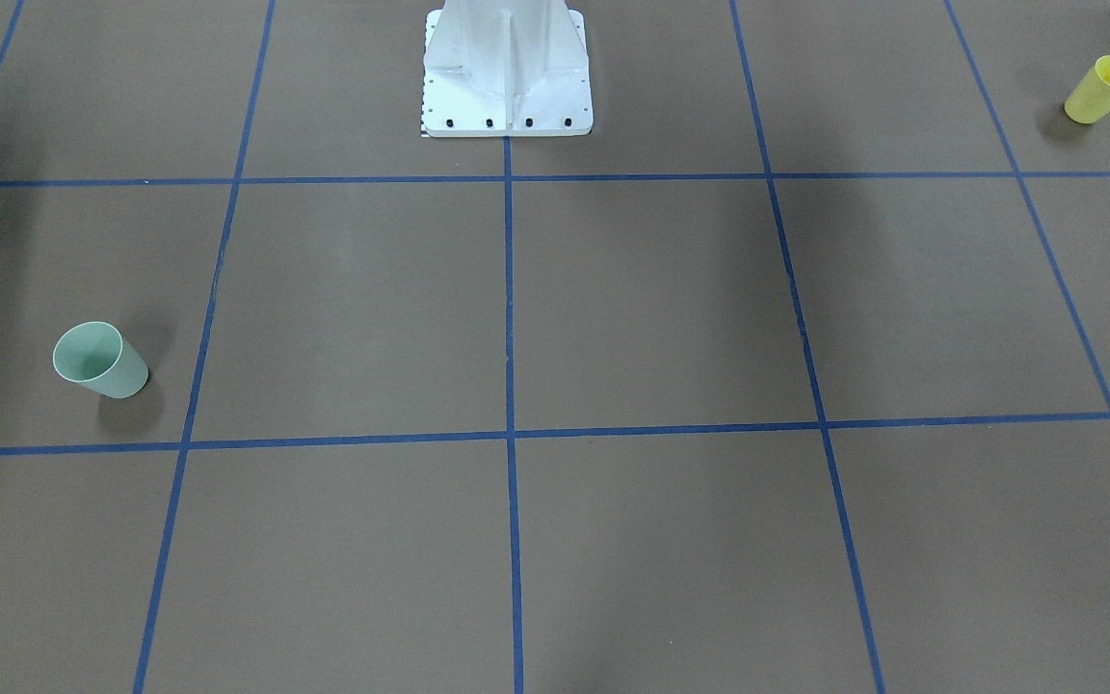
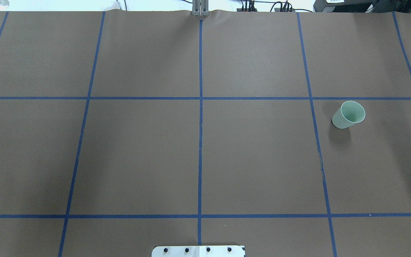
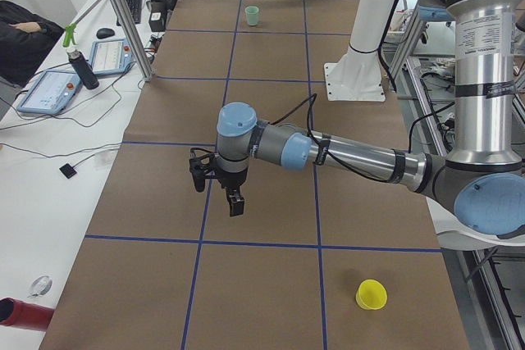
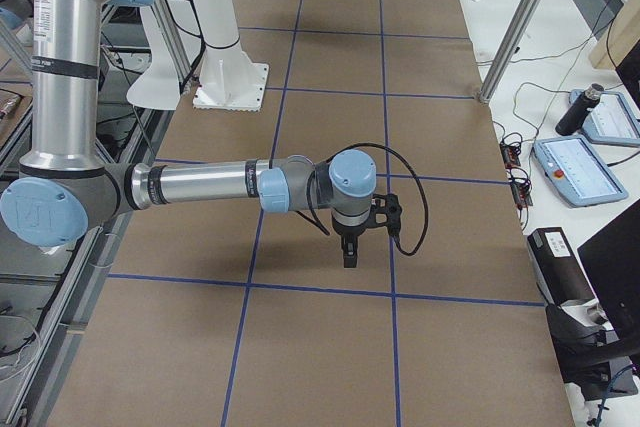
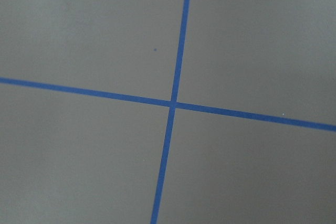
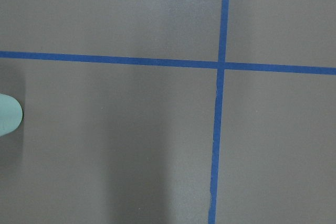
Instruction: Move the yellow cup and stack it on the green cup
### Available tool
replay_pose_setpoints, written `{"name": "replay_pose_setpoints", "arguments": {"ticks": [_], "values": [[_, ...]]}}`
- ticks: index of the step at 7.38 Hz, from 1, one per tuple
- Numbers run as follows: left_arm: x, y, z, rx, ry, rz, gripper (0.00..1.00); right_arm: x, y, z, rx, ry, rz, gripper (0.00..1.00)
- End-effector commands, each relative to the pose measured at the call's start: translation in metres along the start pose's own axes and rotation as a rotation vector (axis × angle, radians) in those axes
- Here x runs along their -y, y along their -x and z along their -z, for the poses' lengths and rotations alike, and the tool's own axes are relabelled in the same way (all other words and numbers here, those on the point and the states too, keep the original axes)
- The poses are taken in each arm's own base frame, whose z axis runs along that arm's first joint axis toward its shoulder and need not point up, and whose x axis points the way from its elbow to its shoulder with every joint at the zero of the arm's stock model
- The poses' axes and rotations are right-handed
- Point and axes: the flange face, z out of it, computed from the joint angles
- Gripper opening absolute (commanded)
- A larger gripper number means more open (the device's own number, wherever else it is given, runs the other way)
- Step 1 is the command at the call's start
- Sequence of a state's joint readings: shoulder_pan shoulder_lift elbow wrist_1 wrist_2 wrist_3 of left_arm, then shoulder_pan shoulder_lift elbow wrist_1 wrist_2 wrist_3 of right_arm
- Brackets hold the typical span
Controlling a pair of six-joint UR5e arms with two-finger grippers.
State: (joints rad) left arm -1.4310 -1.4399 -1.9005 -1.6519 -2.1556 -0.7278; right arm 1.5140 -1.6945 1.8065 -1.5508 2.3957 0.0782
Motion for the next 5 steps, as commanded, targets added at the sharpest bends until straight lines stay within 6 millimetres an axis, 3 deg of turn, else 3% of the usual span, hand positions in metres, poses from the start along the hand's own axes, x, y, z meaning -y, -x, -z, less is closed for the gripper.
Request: {"name": "replay_pose_setpoints", "arguments": {"ticks": [1, 4, 5], "values": [[-0.051, 0.013, -0.006, 0.145, -0.082, 0.197, 1.0, -0.011, 0.011, 0.011, 0.002, -0.019, 0.019, 1.0], [-0.092, 0.022, -0.037, 0.297, -0.176, 0.427, 1.0, -0.011, 0.011, 0.011, 0.0, -0.019, 0.019, 1.0], [-0.107, 0.034, -0.052, 0.372, -0.231, 0.48, 1.0, -0.011, 0.012, 0.012, 0.0, -0.02, 0.02, 1.0]]}}
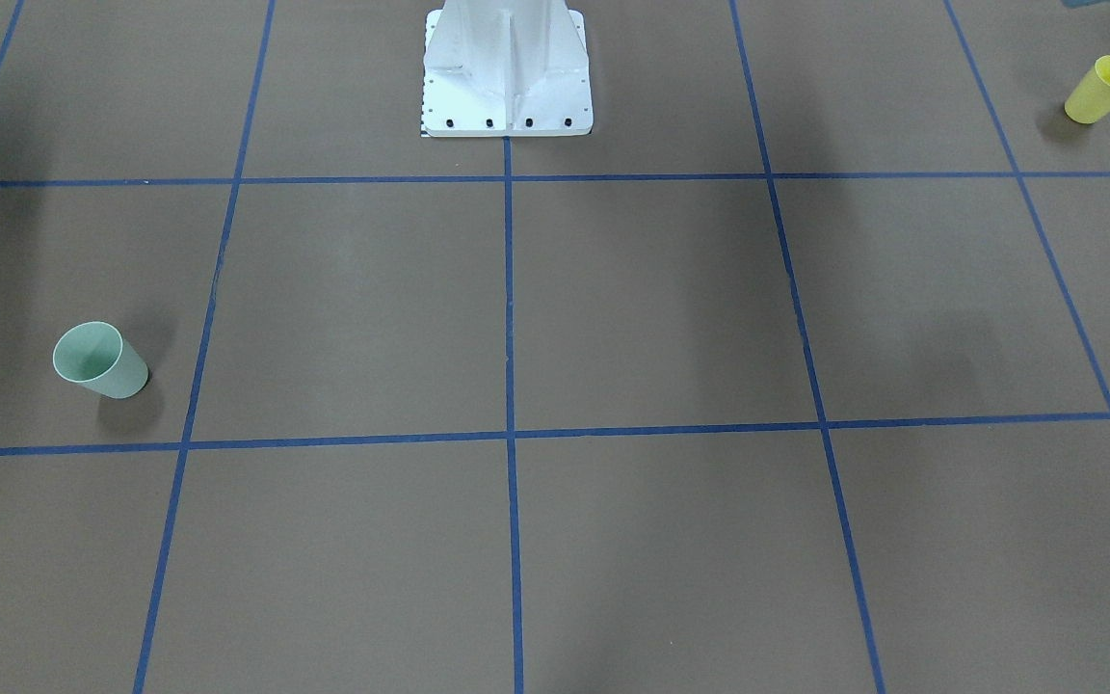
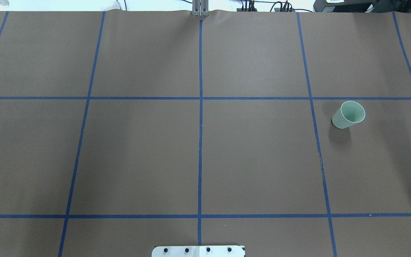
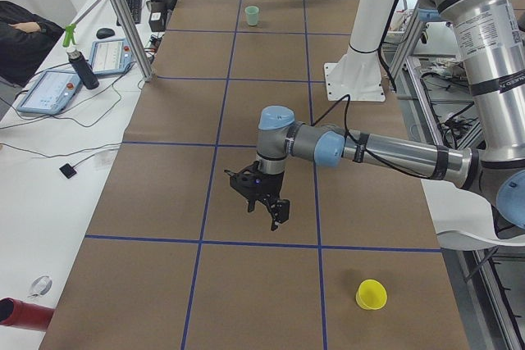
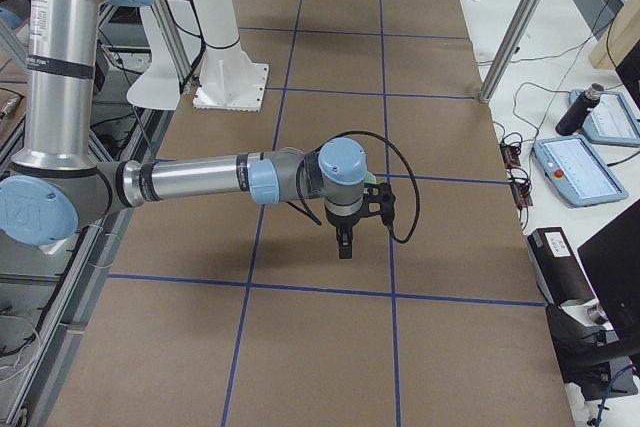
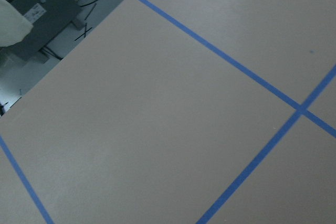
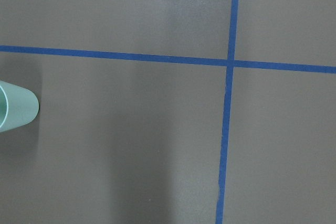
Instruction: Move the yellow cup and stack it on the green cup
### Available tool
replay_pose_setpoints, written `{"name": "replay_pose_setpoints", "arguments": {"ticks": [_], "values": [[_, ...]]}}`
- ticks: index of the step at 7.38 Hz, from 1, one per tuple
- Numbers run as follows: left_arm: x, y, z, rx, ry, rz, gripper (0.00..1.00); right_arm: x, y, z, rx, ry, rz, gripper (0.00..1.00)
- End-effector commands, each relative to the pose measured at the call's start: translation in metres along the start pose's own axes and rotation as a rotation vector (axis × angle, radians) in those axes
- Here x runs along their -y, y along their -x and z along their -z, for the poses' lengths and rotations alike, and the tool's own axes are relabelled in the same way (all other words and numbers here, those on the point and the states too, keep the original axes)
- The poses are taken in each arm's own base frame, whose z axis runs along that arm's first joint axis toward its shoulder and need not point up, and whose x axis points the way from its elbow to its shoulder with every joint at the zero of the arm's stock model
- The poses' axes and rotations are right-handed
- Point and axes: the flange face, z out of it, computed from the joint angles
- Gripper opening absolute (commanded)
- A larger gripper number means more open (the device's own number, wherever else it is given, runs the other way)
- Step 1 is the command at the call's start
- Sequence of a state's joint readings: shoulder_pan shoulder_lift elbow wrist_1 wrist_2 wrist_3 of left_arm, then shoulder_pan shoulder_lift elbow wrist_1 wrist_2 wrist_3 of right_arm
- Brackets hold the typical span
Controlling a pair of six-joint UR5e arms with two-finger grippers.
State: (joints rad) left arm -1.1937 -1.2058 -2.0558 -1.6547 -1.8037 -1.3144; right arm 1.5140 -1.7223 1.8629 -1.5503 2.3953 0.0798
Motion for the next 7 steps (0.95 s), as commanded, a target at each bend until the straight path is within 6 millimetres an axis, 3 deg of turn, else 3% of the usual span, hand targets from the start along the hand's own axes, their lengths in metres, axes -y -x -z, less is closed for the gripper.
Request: {"name": "replay_pose_setpoints", "arguments": {"ticks": [1, 3, 4, 6, 7], "values": [[-0.02, 0.027, -0.026, 0.111, -0.09, 0.14, 1.0, 0.0, 0.0, 0.0, 0.001, 0.001, -0.001, 1.0], [-0.019, 0.07, -0.041, 0.199, -0.17, 0.23, 1.0, 0.0, 0.0, 0.0, 0.001, 0.0, 0.0, 1.0], [-0.021, 0.078, -0.045, 0.216, -0.191, 0.293, 1.0, 0.0, 0.0, 0.0, 0.001, -0.001, 0.003, 1.0], [-0.062, 0.076, -0.07, 0.404, -0.257, 0.285, 1.0, -0.001, 0.0, -0.001, 0.001, 0.002, 0.006, 1.0], [-0.076, 0.065, -0.064, 0.39, -0.25, 0.288, 1.0, -0.001, 0.0, -0.001, 0.002, 0.002, 0.007, 1.0]]}}
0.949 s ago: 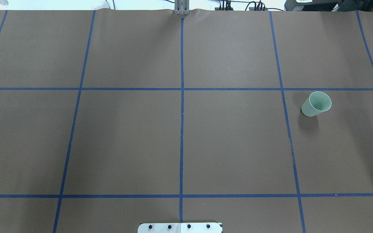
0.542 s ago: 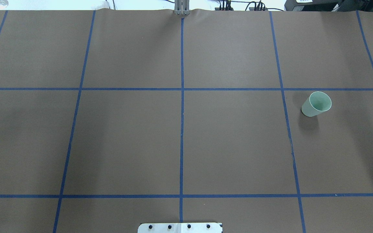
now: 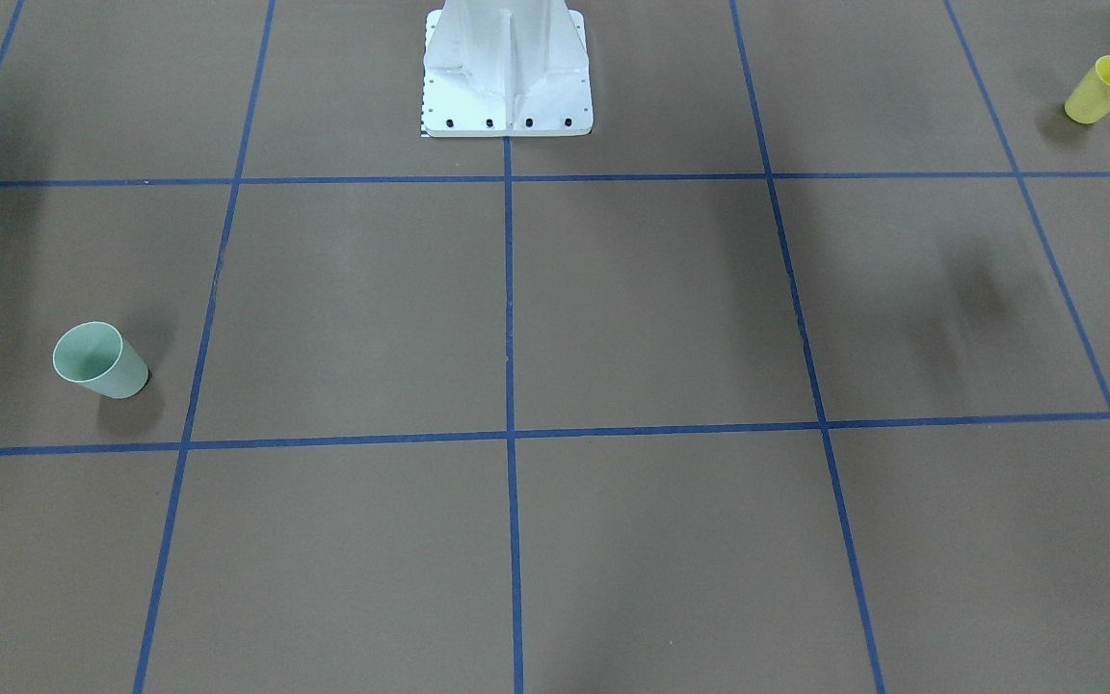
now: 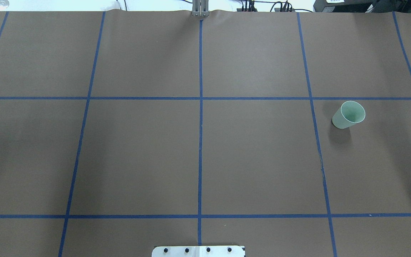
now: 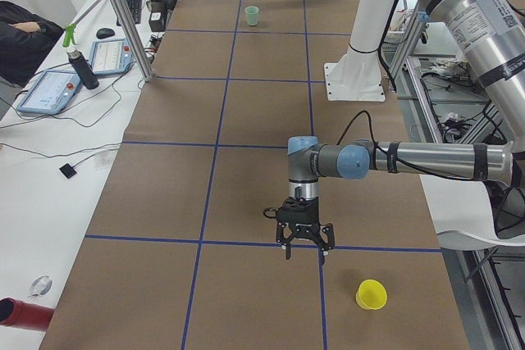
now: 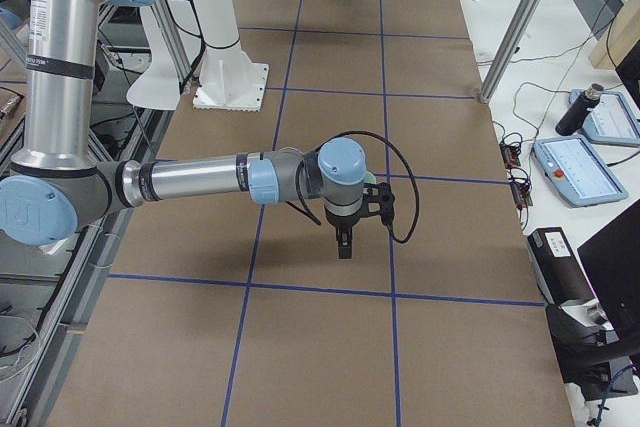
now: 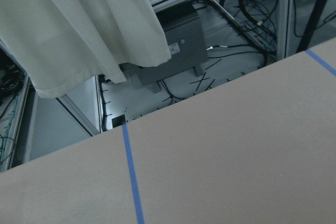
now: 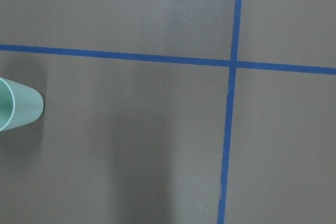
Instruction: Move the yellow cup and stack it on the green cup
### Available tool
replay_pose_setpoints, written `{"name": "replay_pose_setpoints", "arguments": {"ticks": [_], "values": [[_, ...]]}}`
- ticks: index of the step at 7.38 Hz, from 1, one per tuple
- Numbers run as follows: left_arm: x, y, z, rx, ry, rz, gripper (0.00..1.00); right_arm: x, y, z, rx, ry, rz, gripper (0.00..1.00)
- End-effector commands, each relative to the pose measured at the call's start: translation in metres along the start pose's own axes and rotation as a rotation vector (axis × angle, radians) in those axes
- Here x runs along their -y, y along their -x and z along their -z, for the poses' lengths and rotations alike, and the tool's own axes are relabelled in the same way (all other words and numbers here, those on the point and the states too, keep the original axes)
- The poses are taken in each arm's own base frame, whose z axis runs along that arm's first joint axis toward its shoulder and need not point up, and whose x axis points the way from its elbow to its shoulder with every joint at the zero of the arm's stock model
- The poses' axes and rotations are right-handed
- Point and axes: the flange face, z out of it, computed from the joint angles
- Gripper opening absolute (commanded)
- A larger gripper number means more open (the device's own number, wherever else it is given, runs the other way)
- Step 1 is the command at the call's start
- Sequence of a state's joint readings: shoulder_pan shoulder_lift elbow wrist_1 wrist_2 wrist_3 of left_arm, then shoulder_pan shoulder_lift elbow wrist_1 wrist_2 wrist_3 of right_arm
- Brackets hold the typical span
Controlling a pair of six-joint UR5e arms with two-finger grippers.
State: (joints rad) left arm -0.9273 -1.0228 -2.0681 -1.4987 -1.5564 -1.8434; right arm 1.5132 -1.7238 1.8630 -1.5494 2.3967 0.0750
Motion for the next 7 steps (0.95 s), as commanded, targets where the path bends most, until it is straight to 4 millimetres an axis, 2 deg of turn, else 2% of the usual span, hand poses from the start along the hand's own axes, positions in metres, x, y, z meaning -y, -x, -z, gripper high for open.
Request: {"name": "replay_pose_setpoints", "arguments": {"ticks": [1, 3, 4, 5, 6, 7], "values": [[-0.026, -0.001, 0.007, 0.046, 0.008, 0.02, 1.0, 0.0, 0.0, -0.001, 0.001, 0.001, 0.004, 1.0], [-0.046, -0.005, 0.005, 0.052, -0.025, 0.203, 1.0, -0.002, -0.001, -0.001, 0.001, 0.003, 0.003, 1.0], [-0.049, -0.008, 0.005, 0.071, -0.041, 0.272, 1.0, 0.0, 0.0, 0.0, 0.001, -0.003, 0.01, 1.0], [-0.052, -0.005, -0.003, 0.108, -0.07, 0.319, 1.0, 0.0, 0.001, 0.0, 0.003, -0.013, 0.021, 1.0], [-0.06, -0.001, -0.013, 0.148, -0.094, 0.297, 1.0, -0.002, 0.0, -0.001, 0.003, -0.012, 0.02, 1.0], [-0.064, -0.006, -0.017, 0.156, -0.096, 0.3, 1.0, -0.002, 0.0, -0.001, 0.004, -0.011, 0.021, 1.0]]}}
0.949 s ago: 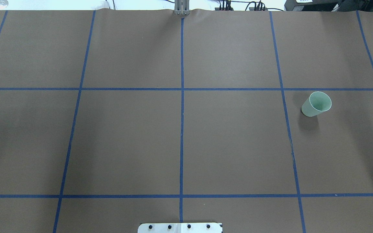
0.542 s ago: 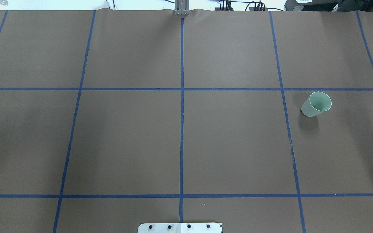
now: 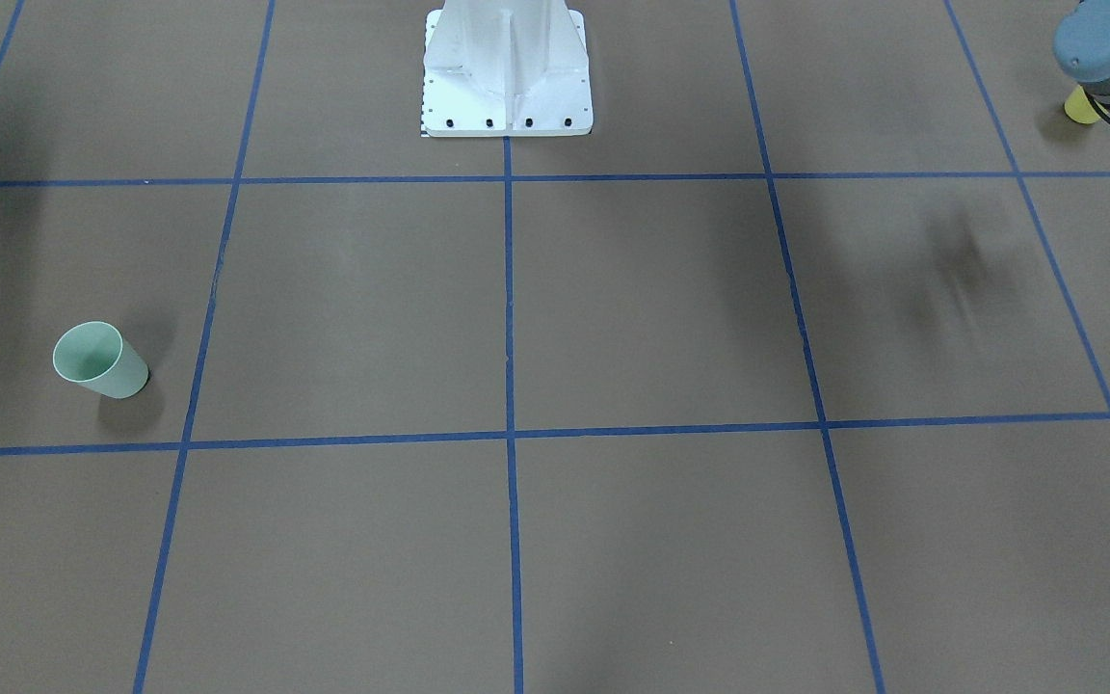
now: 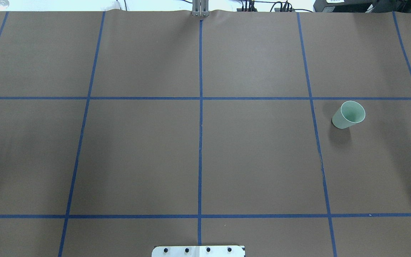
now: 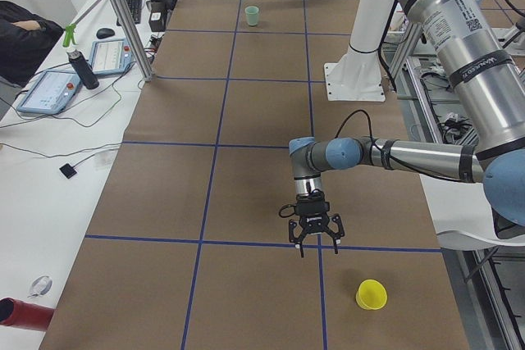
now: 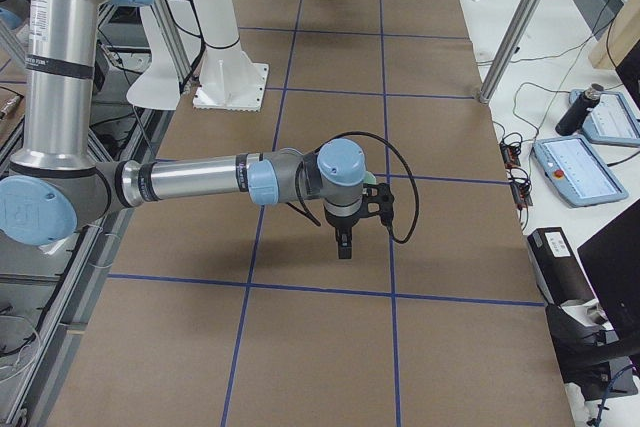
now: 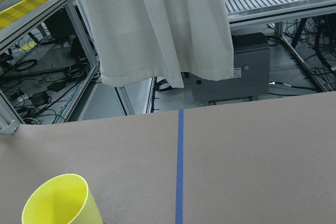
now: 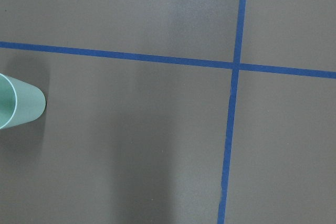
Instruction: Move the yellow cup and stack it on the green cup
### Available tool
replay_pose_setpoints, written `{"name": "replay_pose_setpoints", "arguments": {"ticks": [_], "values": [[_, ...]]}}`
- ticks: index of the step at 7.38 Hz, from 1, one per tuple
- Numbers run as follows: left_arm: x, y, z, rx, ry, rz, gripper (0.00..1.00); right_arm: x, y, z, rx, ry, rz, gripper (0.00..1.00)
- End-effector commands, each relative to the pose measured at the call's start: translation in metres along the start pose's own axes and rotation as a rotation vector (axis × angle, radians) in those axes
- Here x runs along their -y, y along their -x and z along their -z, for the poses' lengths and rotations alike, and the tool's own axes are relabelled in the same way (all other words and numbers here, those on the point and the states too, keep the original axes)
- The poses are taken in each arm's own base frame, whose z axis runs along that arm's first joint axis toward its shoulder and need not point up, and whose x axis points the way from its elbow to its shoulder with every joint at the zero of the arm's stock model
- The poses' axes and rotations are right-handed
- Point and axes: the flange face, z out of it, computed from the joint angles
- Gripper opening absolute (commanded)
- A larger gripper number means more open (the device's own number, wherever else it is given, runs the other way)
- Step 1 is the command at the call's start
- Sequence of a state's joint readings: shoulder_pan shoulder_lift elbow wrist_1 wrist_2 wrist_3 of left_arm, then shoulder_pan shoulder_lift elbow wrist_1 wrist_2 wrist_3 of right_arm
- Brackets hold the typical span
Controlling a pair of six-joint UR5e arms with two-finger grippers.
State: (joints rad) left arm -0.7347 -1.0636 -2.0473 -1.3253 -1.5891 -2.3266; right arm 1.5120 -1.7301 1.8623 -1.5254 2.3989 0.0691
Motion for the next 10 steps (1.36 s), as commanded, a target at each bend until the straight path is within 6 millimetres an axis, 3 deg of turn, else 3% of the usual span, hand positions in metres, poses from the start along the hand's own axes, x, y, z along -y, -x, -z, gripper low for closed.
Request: {"name": "replay_pose_setpoints", "arguments": {"ticks": [1, 2, 5, 6, 7, 8, 10], "values": [[-0.01, -0.001, -0.017, 0.053, -0.03, 0.067, 1.0, 0.0, 0.001, 0.0, 0.001, -0.003, 0.004, 1.0], [-0.015, 0.005, -0.034, 0.105, -0.065, 0.113, 1.0, 0.0, 0.002, 0.001, 0.001, -0.006, 0.009, 1.0], [-0.038, 0.019, -0.049, 0.206, -0.09, 0.13, 1.0, -0.005, 0.001, -0.001, 0.003, -0.029, 0.04, 1.0], [-0.053, 0.013, -0.057, 0.271, -0.097, 0.141, 1.0, -0.007, 0.0, -0.002, 0.003, -0.034, 0.045, 1.0], [-0.081, -0.008, -0.063, 0.315, -0.109, 0.151, 1.0, -0.007, 0.001, -0.001, 0.004, -0.037, 0.048, 1.0], [-0.096, -0.019, -0.075, 0.348, -0.119, 0.162, 1.0, -0.007, 0.001, -0.001, 0.004, -0.037, 0.048, 1.0], [-0.092, -0.016, -0.089, 0.377, -0.164, 0.186, 1.0, -0.009, -0.001, -0.002, 0.003, -0.033, 0.044, 1.0]]}}
